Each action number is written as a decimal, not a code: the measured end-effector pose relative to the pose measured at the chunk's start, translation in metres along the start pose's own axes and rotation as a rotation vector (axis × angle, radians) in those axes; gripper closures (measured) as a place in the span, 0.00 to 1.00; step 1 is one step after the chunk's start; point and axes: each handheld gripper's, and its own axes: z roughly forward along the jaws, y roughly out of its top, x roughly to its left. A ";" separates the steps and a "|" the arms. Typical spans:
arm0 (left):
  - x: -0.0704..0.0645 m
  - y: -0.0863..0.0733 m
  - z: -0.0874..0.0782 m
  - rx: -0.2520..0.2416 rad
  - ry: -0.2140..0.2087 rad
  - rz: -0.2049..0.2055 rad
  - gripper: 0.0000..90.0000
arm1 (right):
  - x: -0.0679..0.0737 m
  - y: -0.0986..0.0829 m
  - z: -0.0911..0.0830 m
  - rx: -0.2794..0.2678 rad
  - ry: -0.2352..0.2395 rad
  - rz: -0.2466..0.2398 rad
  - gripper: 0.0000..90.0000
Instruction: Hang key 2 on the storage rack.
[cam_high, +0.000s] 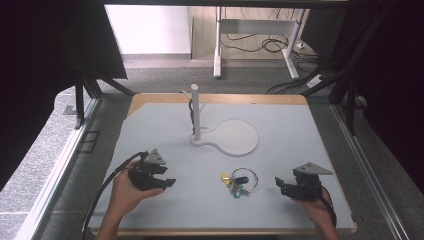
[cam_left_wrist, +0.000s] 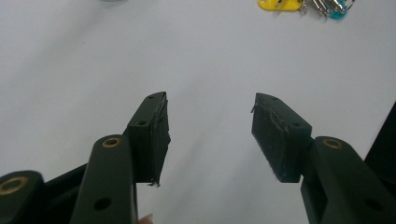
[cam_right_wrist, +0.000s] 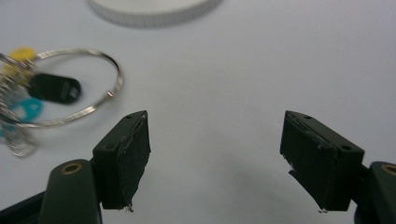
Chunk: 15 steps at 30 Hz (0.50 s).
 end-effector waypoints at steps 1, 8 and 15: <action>0.001 -0.001 0.000 -0.006 -0.005 0.002 0.51 | 0.003 0.004 -0.005 -0.020 0.000 -0.018 0.28; 0.002 -0.005 0.010 -0.001 -0.053 0.010 0.51 | 0.023 0.024 -0.013 -0.073 0.034 -0.110 0.27; 0.000 -0.005 0.009 0.004 -0.089 0.023 0.50 | 0.039 0.049 -0.014 0.021 0.092 -0.245 0.35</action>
